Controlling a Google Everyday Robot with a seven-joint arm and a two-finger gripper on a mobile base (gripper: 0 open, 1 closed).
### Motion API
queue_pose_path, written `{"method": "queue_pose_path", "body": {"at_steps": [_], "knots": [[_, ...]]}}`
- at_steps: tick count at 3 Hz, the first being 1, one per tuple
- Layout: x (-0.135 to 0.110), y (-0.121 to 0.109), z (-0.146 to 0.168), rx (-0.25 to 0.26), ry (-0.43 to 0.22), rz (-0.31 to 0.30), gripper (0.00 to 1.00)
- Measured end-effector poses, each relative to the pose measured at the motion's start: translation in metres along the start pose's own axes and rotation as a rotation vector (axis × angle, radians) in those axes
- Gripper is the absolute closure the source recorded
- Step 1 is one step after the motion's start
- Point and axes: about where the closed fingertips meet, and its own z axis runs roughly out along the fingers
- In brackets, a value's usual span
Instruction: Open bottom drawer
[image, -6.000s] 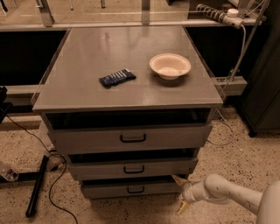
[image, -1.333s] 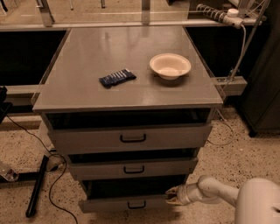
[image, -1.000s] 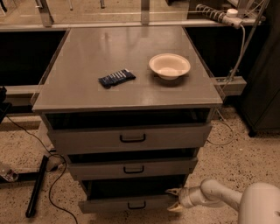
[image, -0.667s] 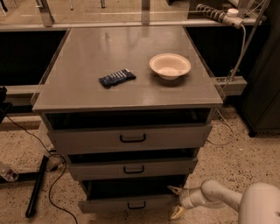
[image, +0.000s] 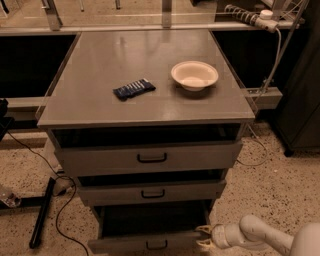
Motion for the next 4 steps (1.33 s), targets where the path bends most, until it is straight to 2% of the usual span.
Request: {"method": "queue_pose_path", "body": {"at_steps": [1,2,3,4], "knots": [[-0.0044,-0.0011,-0.0046,0.000,0.000,0.000,0.88],[-0.0055,-0.0013,-0.0057,0.000,0.000,0.000,1.00],[-0.0055,-0.0013,-0.0057,0.000,0.000,0.000,0.82],[-0.0055,-0.0013,-0.0056,0.000,0.000,0.000,0.58]]}}
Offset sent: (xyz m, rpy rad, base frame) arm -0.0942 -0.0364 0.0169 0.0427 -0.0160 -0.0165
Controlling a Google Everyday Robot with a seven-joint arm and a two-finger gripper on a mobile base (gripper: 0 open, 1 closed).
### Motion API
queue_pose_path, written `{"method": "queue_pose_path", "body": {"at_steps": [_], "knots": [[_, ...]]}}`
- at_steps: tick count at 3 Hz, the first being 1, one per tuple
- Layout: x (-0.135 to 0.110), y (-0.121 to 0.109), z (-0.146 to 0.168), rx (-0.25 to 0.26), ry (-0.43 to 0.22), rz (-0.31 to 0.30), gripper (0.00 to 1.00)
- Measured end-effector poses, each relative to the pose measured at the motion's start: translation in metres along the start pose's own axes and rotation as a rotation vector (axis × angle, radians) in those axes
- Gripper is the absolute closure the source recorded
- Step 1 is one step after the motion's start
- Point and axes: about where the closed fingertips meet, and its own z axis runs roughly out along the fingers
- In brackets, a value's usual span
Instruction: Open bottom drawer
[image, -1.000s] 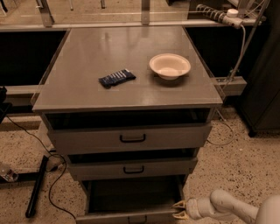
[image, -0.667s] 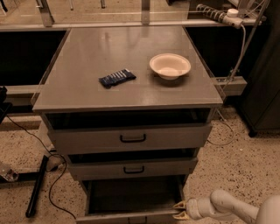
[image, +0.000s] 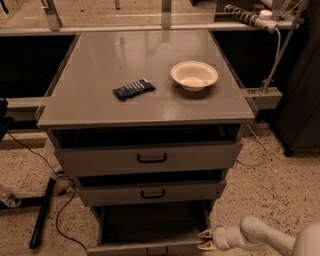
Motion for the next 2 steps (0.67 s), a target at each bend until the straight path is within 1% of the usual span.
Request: {"method": "queue_pose_path", "body": {"at_steps": [2], "knots": [[-0.0004,0.0035,0.0032,-0.010,0.000,-0.003,0.12]]}}
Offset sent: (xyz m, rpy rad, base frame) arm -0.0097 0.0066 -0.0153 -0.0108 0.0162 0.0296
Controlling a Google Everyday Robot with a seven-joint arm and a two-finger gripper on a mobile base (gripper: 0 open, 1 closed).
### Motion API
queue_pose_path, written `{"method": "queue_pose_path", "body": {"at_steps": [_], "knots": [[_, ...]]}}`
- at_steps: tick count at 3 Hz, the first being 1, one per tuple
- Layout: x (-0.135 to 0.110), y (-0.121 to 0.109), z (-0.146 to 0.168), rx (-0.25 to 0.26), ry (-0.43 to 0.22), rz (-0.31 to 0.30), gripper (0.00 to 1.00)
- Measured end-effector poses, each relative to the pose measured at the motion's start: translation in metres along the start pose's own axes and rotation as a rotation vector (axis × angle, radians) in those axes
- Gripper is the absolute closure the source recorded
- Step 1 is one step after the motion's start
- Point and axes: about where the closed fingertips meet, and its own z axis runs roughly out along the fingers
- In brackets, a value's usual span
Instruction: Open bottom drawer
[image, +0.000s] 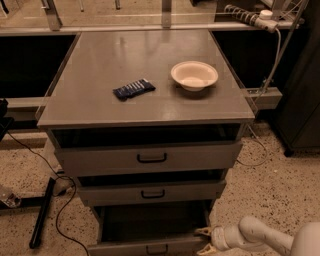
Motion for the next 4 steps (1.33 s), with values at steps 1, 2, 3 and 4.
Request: {"method": "queue_pose_path", "body": {"at_steps": [1,2,3,4], "knots": [[0.0187,0.0162,0.0160,-0.042,-0.008,0.041,0.00],[0.0185,0.0166,0.0155,-0.044,-0.008,0.042,0.19],[0.0193,0.0205,0.0144,-0.054,-0.010,0.047,0.42],[0.0193,0.0204,0.0144,-0.054,-0.010,0.047,0.41]]}}
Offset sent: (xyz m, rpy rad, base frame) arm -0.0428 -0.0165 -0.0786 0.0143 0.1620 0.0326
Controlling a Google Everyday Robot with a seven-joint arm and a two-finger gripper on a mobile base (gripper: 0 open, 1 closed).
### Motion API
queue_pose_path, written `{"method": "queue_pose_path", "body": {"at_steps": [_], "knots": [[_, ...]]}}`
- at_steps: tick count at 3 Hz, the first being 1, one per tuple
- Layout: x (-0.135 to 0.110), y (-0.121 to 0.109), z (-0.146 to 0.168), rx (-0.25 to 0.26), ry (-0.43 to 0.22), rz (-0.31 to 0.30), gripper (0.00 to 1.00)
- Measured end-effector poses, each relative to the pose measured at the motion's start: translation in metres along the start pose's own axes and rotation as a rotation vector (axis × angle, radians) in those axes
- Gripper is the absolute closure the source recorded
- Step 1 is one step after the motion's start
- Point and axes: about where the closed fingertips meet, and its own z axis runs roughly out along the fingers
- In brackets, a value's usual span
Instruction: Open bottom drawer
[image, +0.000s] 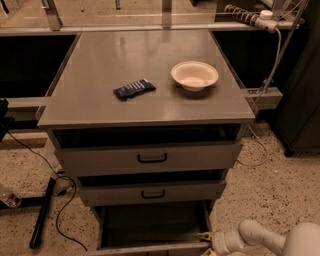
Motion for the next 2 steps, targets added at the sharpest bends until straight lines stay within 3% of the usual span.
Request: {"method": "queue_pose_path", "body": {"at_steps": [2], "knots": [[-0.0012,0.0137,-0.0054,0.007,0.013,-0.003,0.00]]}}
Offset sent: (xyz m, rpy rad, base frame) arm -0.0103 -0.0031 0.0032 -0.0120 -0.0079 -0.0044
